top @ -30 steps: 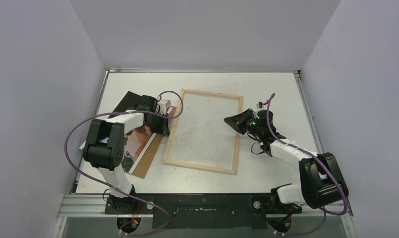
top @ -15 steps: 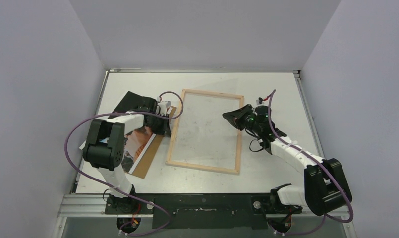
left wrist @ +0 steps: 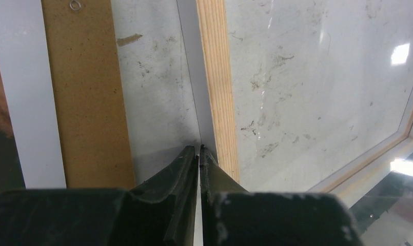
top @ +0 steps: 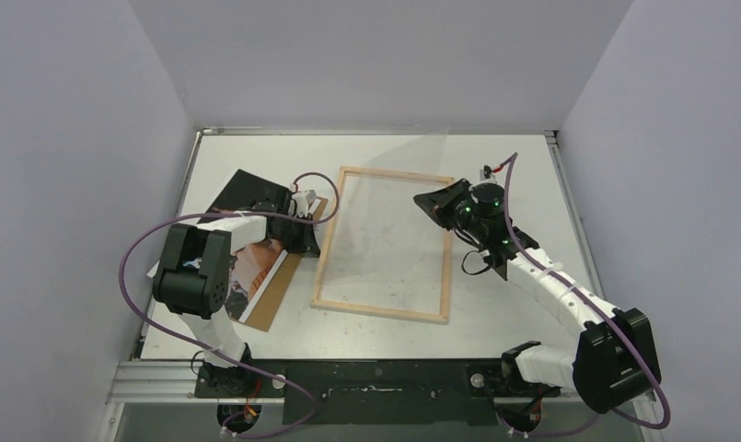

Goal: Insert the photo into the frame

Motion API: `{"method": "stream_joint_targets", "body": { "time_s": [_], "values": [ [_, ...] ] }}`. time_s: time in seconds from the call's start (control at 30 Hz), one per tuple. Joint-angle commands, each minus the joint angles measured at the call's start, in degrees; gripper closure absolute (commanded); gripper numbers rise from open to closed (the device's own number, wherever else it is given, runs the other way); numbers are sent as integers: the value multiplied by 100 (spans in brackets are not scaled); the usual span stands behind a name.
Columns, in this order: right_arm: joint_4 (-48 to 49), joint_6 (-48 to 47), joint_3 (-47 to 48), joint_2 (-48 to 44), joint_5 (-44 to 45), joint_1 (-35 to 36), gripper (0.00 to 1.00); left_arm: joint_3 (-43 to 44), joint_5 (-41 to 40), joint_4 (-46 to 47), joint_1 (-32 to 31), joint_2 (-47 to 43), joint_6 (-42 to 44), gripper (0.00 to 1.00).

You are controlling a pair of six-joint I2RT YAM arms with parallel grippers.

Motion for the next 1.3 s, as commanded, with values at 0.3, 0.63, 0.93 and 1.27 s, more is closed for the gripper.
{"method": "stream_joint_targets", "body": {
  "time_s": [0.3, 0.63, 0.93, 1.27],
  "values": [
    [74, -1254, 1356, 322, -598, 80, 95, -132, 114, 205, 146, -220, -141, 96],
    [-294, -2317, 1506, 591, -1049, -11, 95, -162, 168, 309, 334, -272, -299, 97],
    [56, -1841, 572, 515, -702, -52, 95, -300, 163, 484, 329, -255, -373, 99],
    [331, -1089, 67, 436, -756, -92, 95, -347, 137, 598, 196, -95, -408, 99]
  ]
}}
